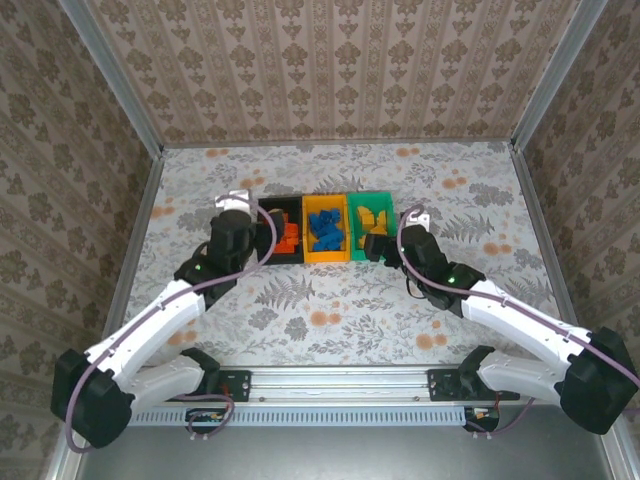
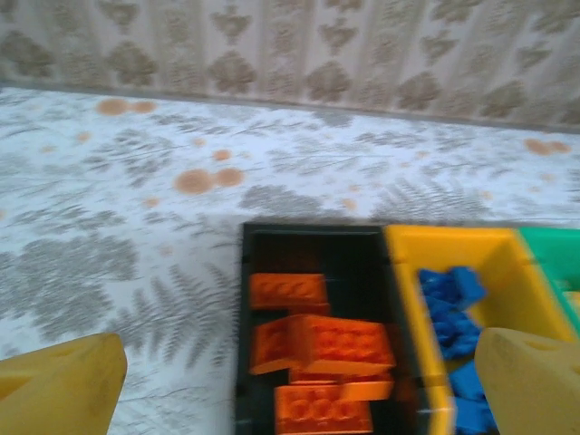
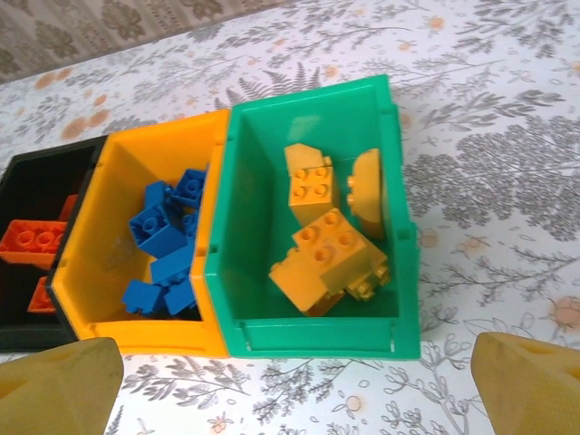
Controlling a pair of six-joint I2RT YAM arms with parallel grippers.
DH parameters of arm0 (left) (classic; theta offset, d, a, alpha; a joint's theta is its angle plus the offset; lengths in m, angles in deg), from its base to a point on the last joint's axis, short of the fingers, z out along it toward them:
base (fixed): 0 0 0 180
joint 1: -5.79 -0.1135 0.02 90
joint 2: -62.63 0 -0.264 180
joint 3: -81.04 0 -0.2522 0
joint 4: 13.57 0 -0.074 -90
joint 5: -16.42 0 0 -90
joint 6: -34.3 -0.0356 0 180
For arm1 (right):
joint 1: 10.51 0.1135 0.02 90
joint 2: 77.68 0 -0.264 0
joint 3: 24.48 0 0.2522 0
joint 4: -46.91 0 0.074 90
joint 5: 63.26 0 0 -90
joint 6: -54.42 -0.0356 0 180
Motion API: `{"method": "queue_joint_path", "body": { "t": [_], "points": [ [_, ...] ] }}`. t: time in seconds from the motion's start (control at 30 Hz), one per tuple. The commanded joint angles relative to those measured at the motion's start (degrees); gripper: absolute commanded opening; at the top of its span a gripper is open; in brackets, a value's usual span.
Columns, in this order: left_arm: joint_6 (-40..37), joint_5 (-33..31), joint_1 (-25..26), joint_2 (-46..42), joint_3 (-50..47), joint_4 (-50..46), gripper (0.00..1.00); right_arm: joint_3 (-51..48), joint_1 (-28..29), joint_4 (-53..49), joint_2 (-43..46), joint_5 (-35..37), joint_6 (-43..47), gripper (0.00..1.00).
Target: Sort the legos into containers by color
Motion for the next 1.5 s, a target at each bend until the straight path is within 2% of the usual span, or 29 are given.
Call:
{"method": "queue_joint_path", "body": {
  "t": [0.0,0.1,0.13,0.2,0.3,0.4,0.47,0.53,0.6,0.63,0.67,0.7,0.8,0.9,0.93,0.97,1.03,1.13,1.33,1.47],
  "points": [
    [-6.1,-6.1,-3.1,-1.2,-4.9,8.5,1.0,-1.3,-0.2,-0.3,1.6,6.1,-3.2,1.0],
    [-12.8,-9.6,-8.2,-0.4,-6.3,11.7,1.0,-1.7,-0.2,-1.2,2.1,9.7,-4.8,1.0],
    [-13.9,-9.7,-11.8,0.5,-6.5,12.2,1.0,-1.6,-0.2,-2.1,2.4,10.9,-5.3,1.0],
    [-14.5,-7.0,-18.1,3.6,-6.7,12.7,1.0,-2.1,-0.3,-2.3,2.9,12.8,-5.5,1.0],
    [-12.7,-4.3,-24.6,10.9,-5.6,13.7,1.0,-3.1,-0.3,-1.2,3.1,13.9,-5.3,1.0],
    [-18.6,-4.5,-25.2,19.4,-4.9,19.5,1.0,-3.4,-0.4,-1.2,2.7,14.5,-4.9,1.0],
    [-21.2,-8.1,-24.6,24.6,-5.0,23.6,1.0,-3.5,-0.5,-1.4,2.3,14.9,-4.9,1.0],
    [-24.0,-7.6,-24.5,26.8,-6.6,29.8,1.0,-3.5,-0.6,-1.6,2.1,15.3,-4.6,1.0],
    [-25.7,-4.8,-24.5,27.7,-9.3,38.6,1.0,-3.4,-0.8,-2.1,2.1,16.3,-4.5,1.0],
    [-26.1,-1.2,-25.1,28.6,-10.6,41.5,1.0,-3.5,-0.9,-2.2,2.1,16.7,-4.4,1.0],
    [-27.1,-0.9,-25.2,29.6,-10.9,43.7,1.0,-3.5,-1.0,-2.1,2.1,17.2,-4.2,1.0],
    [-26.0,-0.1,-25.5,29.1,-10.2,40.9,1.0,-3.5,-1.1,-2.2,2.0,17.5,-4.2,1.0],
    [-25.5,2.9,-26.6,28.8,-10.5,41.4,1.0,-3.6,-1.4,-1.7,1.7,17.8,-3.6,1.0],
    [-24.2,11.0,-29.6,27.8,-14.7,46.8,1.0,-4.6,-1.7,0.1,1.6,18.0,-2.7,1.0],
    [-23.3,15.7,-31.3,28.7,-17.5,51.5,1.0,-4.9,-1.8,0.4,1.7,18.3,-2.8,1.0],
    [-24.7,17.0,-31.8,31.6,-21.1,63.6,1.0,-5.3,-2.0,0.9,2.0,18.3,-2.4,1.0],
    [-22.8,15.3,-31.8,29.2,-20.3,57.1,1.0,-6.2,-2.2,2.1,2.7,18.2,-1.4,1.0],
    [-22.6,11.8,-31.1,29.9,-17.9,53.9,1.0,-8.0,-2.8,4.1,3.9,17.9,-0.1,1.0],
    [-22.8,11.5,-31.0,30.3,-18.0,54.9,1.0,-8.6,-4.1,6.6,5.2,17.5,8.7,1.0],
    [-23.1,11.6,-31.0,30.3,-17.9,55.0,1.0,-6.9,-8.3,6.4,5.4,17.4,11.8,1.0]
  ]
}}
